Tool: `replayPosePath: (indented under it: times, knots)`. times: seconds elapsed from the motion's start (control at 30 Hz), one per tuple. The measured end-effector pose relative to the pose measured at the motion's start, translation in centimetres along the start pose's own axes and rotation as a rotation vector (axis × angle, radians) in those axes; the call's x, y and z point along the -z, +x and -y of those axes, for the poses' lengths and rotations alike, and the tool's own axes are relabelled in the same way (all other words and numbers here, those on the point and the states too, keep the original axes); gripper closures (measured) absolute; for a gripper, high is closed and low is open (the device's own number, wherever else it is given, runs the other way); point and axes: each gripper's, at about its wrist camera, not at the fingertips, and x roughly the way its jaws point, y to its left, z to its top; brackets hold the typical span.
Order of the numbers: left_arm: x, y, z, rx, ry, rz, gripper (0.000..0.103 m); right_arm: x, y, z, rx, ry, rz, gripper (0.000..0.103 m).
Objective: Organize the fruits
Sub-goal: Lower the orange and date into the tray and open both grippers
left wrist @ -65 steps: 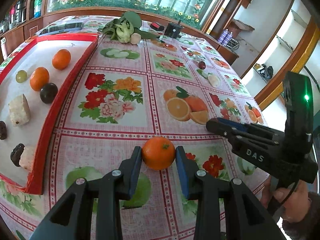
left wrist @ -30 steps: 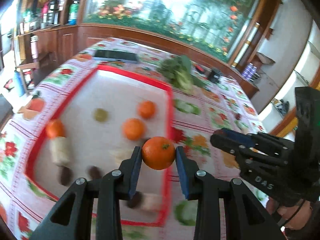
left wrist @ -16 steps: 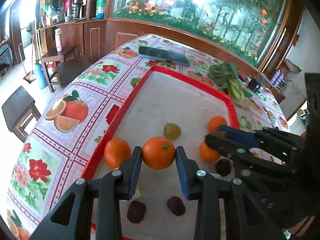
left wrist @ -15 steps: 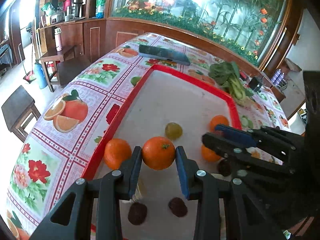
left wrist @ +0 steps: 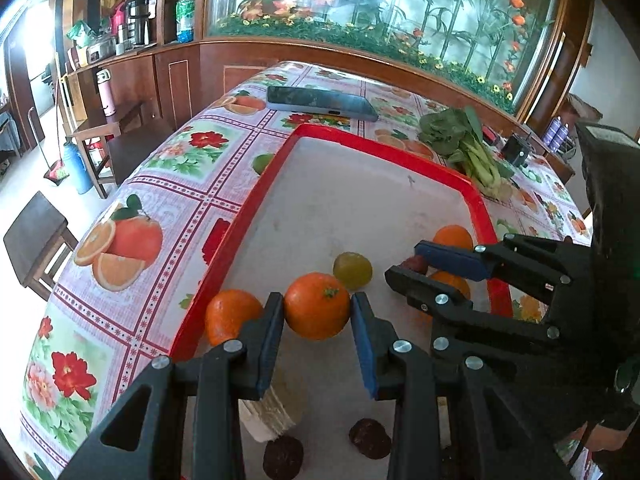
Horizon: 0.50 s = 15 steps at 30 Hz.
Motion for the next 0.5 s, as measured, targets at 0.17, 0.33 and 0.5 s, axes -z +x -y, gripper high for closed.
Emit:
replayPosePath:
  times: [0.17,0.33,0.5]
  knots:
    - [-0.1,0.0,0.0,0.020,-0.022,-0.009,0.061,0.3,-0.1,0.5,0.017,0.012,-0.004,0.071]
    - [-0.2,-0.3,-0.2,0.048,-0.069,-0.013,0.045,0.6,-0.6,0.8,0.032,0.024,-0.009,0.071]
    - [0.1,-1.1,-0.2,0.033,-0.090,-0.003,0.041,0.7,-2.0,0.8,0.056,0.025,0.007,0.065]
